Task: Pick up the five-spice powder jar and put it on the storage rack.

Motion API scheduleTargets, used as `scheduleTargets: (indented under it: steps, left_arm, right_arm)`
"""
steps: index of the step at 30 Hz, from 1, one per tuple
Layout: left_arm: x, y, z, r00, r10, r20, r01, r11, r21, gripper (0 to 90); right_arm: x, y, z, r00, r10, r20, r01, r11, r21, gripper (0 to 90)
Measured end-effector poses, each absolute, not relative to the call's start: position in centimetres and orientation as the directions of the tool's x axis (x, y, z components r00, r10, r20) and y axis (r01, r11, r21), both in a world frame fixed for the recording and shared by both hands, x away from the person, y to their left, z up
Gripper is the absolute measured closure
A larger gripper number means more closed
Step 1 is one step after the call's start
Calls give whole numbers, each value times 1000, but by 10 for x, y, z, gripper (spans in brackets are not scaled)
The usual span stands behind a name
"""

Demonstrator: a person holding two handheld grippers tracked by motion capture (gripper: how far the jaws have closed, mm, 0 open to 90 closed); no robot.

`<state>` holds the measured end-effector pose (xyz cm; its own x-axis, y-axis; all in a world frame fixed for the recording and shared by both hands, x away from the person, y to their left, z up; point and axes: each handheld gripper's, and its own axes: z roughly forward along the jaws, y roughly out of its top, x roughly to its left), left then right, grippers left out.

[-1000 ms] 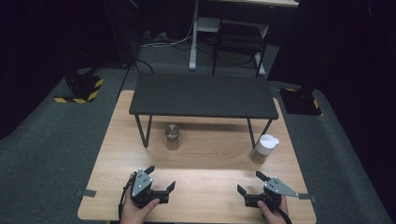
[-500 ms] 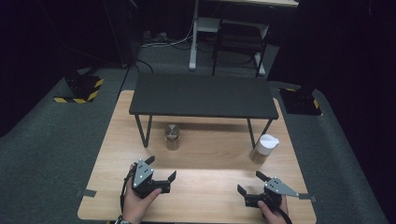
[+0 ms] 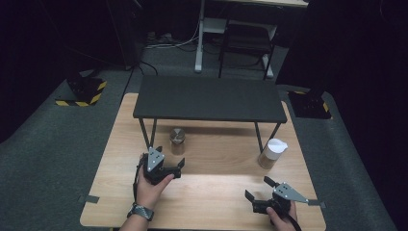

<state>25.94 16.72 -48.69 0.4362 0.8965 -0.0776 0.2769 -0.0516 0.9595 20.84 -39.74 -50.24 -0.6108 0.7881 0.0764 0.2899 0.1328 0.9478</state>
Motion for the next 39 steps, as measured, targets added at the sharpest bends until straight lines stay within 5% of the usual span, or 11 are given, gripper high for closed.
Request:
scheduleTargets:
  steps: [19, 28, 31, 39]
  left_arm:
    - [305, 147, -490, 331, 939, -95, 327, -20, 945, 32]
    - [320, 139, -491, 303, 944, -127, 366, 8, 931, 140]
    - [321, 137, -492, 321, 940, -117, 357, -6, 934, 269]
    - [320, 133, -493, 320, 942, -100, 342, -16, 940, 302]
  right_arm:
    - [206, -399, -505, -602, 794, 90, 288, 110, 951, 4]
    - [204, -399, -505, -597, 797, 94, 288, 104, 952, 4]
    - [204, -399, -505, -597, 796, 97, 289, 101, 952, 4]
    - [205, -400, -506, -597, 796, 103, 291, 96, 952, 4]
